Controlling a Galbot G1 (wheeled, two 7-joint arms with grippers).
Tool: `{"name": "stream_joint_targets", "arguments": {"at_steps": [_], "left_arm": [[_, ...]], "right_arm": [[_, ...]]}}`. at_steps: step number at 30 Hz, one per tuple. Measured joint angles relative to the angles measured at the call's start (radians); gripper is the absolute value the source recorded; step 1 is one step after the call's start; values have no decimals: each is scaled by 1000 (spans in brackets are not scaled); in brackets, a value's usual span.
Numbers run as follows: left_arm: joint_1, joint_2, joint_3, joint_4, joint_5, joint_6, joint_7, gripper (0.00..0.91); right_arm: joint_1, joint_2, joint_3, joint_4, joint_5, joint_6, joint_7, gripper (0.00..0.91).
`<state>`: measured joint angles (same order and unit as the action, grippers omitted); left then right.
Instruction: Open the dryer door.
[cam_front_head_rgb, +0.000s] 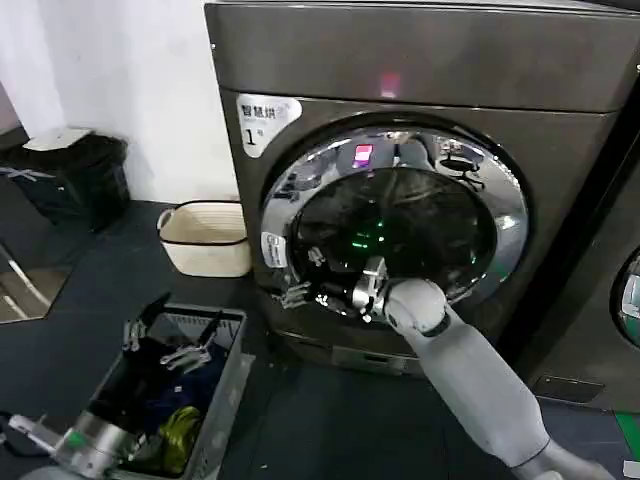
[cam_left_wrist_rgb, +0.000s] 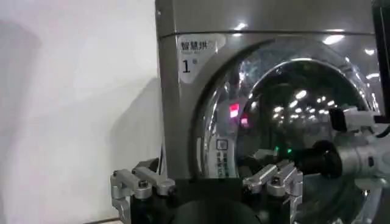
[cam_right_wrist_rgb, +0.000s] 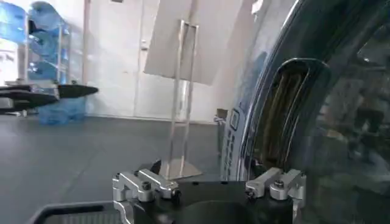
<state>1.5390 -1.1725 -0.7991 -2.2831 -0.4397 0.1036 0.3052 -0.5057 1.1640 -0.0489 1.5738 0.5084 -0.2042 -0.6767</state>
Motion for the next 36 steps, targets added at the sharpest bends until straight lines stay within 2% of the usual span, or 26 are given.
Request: {"name": "stream_joint_targets", "arguments": {"at_steps": [7,11,22,30,36], "left_arm": [[-35,26,-33,34,2,33,-19,907],[-53,33,-40,50,2,39,-11,907],[-122,80,-63,117,-15,21,7,907],[-177,125,-67,189,-163,45,136,907],[-231,156,-40,247,-257,24,185,907]], "right_arm": [[-39,-30,14,54,27,-14,-25,907],[-61,-42,25,77,24,15,-60,907],[-113,-74,46,125,53,41,-195,907],[-125,-87,48,136,83,39,-304,907],[-136,-103,60,152,91,53,-351,907]]}}
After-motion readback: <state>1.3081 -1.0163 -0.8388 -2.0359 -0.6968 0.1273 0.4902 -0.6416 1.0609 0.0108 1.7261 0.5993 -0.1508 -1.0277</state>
